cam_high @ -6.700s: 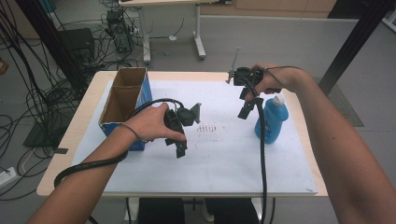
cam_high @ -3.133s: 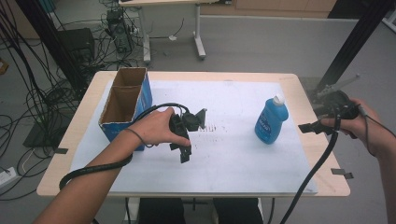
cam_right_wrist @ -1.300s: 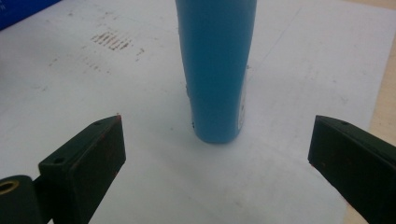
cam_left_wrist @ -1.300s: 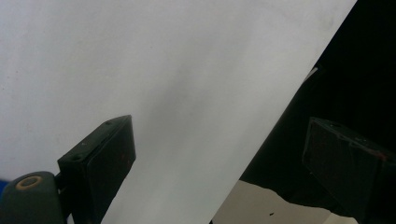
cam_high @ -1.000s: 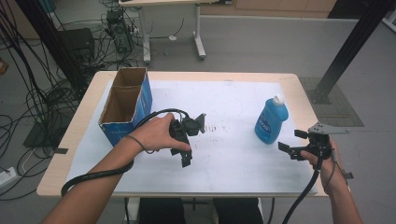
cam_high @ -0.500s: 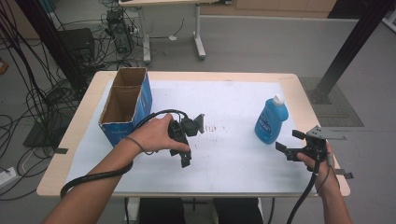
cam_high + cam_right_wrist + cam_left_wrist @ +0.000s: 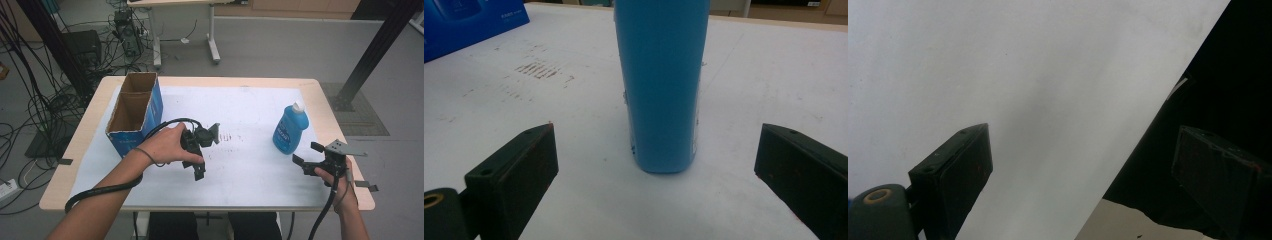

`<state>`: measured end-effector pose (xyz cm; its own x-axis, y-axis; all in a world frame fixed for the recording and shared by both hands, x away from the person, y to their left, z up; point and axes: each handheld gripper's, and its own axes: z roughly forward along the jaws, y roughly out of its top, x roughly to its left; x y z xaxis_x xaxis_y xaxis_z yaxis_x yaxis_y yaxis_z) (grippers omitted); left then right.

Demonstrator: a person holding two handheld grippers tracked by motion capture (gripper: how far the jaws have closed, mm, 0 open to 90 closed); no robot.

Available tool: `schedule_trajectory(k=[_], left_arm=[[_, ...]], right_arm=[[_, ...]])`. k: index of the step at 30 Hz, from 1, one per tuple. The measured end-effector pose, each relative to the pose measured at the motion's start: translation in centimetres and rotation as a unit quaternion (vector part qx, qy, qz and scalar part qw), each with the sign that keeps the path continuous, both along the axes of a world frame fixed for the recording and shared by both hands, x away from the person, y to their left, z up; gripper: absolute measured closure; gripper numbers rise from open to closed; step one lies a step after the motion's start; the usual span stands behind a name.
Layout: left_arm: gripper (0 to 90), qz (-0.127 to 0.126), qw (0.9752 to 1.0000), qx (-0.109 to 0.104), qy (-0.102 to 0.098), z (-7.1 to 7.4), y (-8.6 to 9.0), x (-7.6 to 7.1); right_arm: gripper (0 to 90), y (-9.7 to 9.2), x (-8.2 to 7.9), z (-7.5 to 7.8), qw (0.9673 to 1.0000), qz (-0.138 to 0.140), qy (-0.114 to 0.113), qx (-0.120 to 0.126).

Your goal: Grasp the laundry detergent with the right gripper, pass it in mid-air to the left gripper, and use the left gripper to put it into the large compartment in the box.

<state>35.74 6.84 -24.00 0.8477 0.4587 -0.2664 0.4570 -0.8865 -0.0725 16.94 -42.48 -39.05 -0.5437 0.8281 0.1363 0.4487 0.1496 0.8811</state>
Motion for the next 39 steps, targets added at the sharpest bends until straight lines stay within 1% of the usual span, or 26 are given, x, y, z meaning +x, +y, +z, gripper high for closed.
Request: schedule_trajectory(k=[3,8,11,17,26,31,39], left_arm=[[9.7,0.004,1.0000,0.000,-0.001,0.01,0.05,-0.08],[9.7,0.004,1.0000,0.000,0.001,-0.02,0.02,-0.06],[9.6,-0.001,1.0000,0.002,0.000,0.06,-0.07,0.03],[9.6,0.004,1.0000,0.001,0.000,0.01,-0.08,-0.01],[9.6,0.000,1.0000,0.003,0.002,-0.09,-0.12,0.14],[9.7,0.004,1.0000,0.001,0.001,0.00,-0.07,0.04],[9.8,0.003,1.0000,0.000,-0.001,0.15,-0.03,0.04]], right_arm=[[3.5,-0.05,-0.03,-0.12,1.0000,-0.002,0.000,0.003],[3.4,-0.05,-0.15,-0.22,1.0000,-0.003,0.001,0.004],[3.2,-0.04,-0.14,-0.24,1.0000,-0.002,0.001,0.004],[3.2,-0.08,-0.13,-0.26,1.0000,-0.002,0.001,0.004],[3.2,-0.17,-0.16,-0.28,1.0000,-0.002,0.002,0.005],[3.2,-0.13,-0.15,-0.25,1.0000,-0.001,0.003,0.004],[3.2,-0.16,-0.18,-0.13,1.0000,-0.002,0.001,0.003]])
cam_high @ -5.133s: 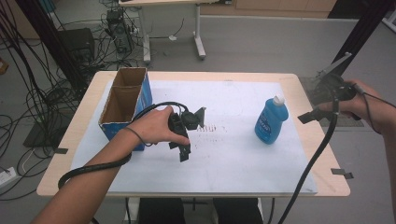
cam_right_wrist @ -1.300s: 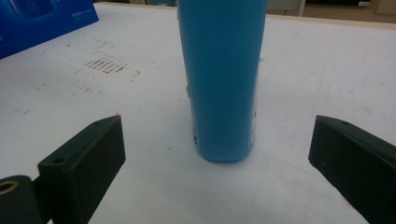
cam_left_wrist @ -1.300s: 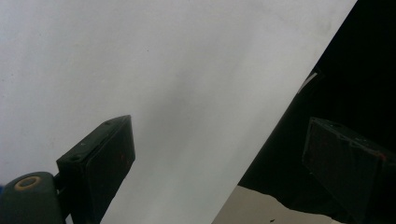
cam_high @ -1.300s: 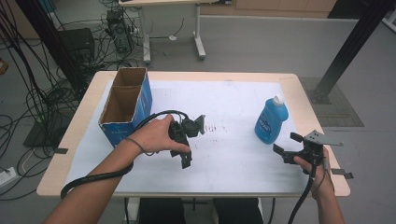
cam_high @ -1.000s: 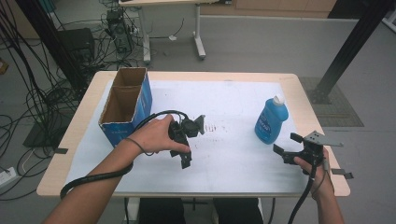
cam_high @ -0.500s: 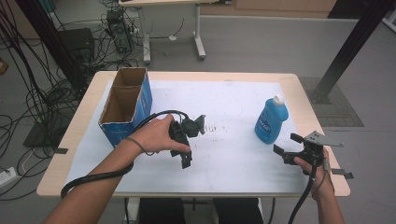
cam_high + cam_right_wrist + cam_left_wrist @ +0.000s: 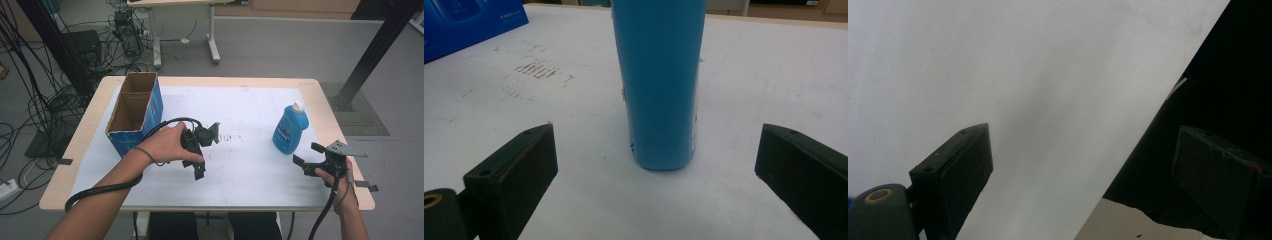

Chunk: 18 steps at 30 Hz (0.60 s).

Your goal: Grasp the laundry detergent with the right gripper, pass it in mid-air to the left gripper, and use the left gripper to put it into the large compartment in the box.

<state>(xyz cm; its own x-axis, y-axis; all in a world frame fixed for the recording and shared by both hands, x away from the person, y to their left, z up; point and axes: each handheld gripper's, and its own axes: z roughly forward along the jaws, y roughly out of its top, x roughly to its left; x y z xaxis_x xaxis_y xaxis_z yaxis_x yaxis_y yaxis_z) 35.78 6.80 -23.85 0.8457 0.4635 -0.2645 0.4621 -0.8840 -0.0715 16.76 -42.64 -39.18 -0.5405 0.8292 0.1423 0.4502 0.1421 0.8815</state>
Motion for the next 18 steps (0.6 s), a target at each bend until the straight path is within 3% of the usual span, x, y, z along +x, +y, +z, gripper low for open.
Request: schedule_trajectory(k=[18], left_arm=[[9.7,0.001,1.0000,-0.004,-0.001,0.14,0.00,0.00]], right_arm=[[3.3,-0.05,-0.11,0.01,1.0000,-0.002,0.001,0.001]])
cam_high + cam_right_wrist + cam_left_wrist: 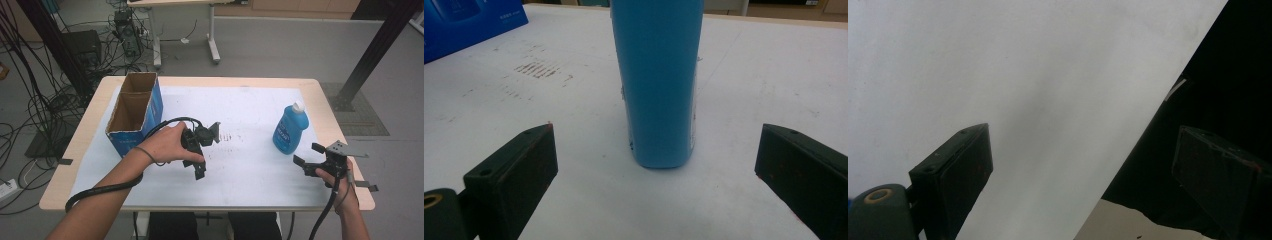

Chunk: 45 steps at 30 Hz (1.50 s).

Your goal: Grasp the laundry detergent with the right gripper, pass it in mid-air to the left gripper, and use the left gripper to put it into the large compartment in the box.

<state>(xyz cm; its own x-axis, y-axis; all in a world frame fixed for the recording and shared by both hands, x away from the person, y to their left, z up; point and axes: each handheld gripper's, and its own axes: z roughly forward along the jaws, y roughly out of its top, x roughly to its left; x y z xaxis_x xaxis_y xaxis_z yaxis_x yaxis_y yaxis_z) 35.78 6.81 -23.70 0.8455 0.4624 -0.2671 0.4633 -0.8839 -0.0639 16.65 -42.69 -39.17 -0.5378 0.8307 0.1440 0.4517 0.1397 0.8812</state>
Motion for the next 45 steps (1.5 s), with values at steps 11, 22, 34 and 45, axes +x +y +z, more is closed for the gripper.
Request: schedule_trajectory(k=[11,22,34,45], left_arm=[[9.7,0.003,1.0000,0.000,0.001,-0.10,0.13,0.03],[9.7,0.000,1.0000,0.001,0.001,-0.06,0.01,0.00],[9.7,0.000,1.0000,0.003,0.002,-0.19,-0.11,0.00],[9.8,0.002,1.0000,0.002,0.003,-0.31,-0.09,0.08]], right_arm=[[3.2,-0.17,-0.04,0.00,1.0000,-0.001,0.001,-0.001],[3.2,-0.09,0.05,0.08,1.0000,0.000,0.001,-0.001],[3.2,-0.04,0.10,-0.02,1.0000,0.001,0.002,0.001],[3.2,0.00,0.09,-0.09,1.0000,0.001,0.003,0.002]])
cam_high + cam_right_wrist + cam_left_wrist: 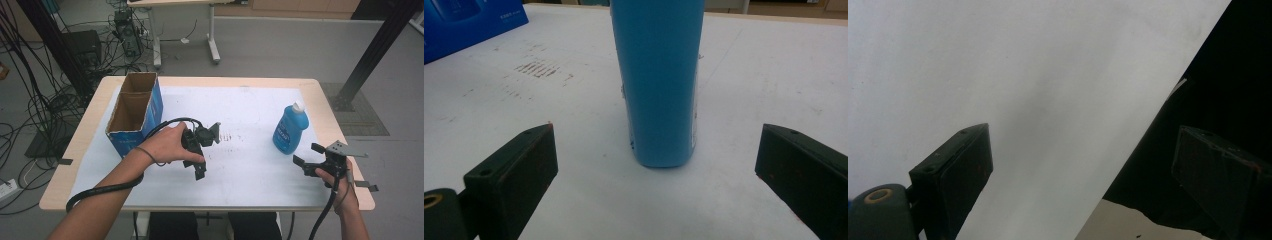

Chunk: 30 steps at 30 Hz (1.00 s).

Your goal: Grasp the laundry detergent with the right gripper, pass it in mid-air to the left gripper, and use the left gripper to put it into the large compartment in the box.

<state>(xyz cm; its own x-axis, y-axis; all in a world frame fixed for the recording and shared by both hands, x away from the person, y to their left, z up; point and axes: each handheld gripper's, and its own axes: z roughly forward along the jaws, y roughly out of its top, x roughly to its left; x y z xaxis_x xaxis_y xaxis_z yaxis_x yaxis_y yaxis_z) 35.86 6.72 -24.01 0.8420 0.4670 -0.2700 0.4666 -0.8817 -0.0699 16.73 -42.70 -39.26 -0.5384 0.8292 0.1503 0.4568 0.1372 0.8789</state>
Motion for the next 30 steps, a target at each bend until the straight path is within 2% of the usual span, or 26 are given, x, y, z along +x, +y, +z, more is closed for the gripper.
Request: schedule_trajectory(k=[17,30], left_arm=[[9.7,-0.001,1.0000,0.002,0.003,-0.3,0.0,-0.1],[9.7,0.000,1.0000,0.003,0.003,-0.2,0.1,0.0]], right_arm=[[2.3,0.1,0.0,0.0,1.0000,0.004,-0.002,0.002],[2.3,0.8,1.0,-0.3,1.0000,0.007,-0.005,-0.001]])
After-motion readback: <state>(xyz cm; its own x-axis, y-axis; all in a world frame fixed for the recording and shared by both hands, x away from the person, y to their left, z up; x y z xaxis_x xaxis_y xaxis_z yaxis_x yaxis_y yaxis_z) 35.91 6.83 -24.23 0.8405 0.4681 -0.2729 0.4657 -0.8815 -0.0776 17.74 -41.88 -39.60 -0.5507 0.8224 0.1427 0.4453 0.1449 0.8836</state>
